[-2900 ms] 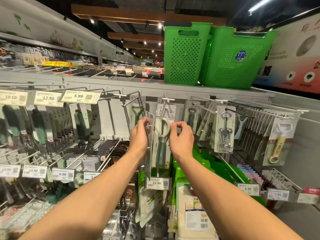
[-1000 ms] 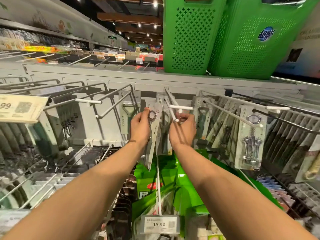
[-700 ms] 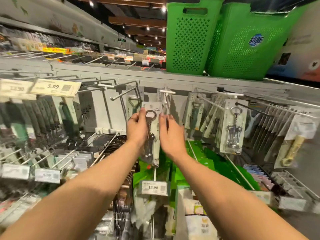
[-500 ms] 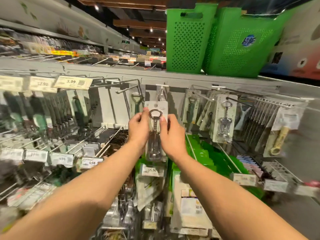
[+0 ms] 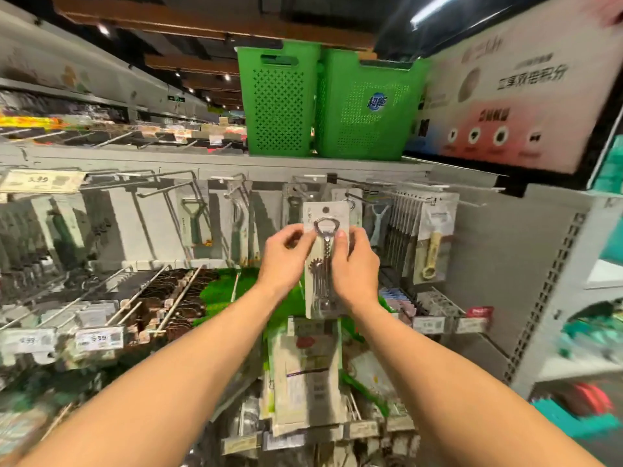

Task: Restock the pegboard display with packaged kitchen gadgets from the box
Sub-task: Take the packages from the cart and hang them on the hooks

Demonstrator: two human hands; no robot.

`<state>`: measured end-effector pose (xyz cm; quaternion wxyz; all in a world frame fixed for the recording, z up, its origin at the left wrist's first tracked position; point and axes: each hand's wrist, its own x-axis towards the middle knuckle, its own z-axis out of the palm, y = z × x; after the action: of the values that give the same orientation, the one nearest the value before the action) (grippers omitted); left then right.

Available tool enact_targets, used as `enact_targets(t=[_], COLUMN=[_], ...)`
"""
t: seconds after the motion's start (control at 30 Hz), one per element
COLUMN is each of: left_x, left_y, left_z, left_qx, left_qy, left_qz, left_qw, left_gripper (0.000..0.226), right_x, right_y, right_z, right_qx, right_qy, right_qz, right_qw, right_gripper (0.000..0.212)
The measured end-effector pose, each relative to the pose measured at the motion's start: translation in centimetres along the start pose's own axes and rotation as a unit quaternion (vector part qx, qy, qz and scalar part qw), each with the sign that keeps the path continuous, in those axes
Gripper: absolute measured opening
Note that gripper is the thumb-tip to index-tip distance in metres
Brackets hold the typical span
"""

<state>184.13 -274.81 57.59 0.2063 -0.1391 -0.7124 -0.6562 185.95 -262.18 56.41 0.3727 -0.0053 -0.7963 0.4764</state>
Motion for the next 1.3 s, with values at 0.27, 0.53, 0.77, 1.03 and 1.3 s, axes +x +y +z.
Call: enact_targets(t=[0.27, 0.53, 0.77, 1.03, 1.3], left_x=[1.1, 2.2, 2.8, 4.0, 5.8], left_y=[0.9, 1.2, 0.6, -0.2, -1.9], left_z=[6.6, 9.3, 10.2, 10.4, 10.8], left_qx=[-0.014, 0.004, 0.014, 0.011, 0.019], left_qy=[-0.053, -0.068, -0.065, -0.052, -0.021], left_qz=[-0.006, -0.015, -0.014, 0.015, 0.042], left_qw=[0.998, 0.998, 0.998, 0.998, 0.999], left_gripper=[0.017, 0.014, 0.013, 0.012, 0.017], right_x=[2.2, 4.5, 5.4, 6.3, 7.6], right_y=[1.7, 3.9, 5.0, 6.1, 7.1], right_z=[-5.7, -7.1, -6.5, -5.6, -4.4], right_qx=[0.026, -0.011, -0.002, 0.015, 0.002], right_qy=[0.063, 0.052, 0.038, 0.041, 0.02], right_qz=[0.044, 0.02, 0.037, 0.002, -0.008], right_qw=[0.997, 0.998, 0.999, 0.999, 1.0], right_gripper=[0.018, 0.012, 0.012, 0.014, 0.013])
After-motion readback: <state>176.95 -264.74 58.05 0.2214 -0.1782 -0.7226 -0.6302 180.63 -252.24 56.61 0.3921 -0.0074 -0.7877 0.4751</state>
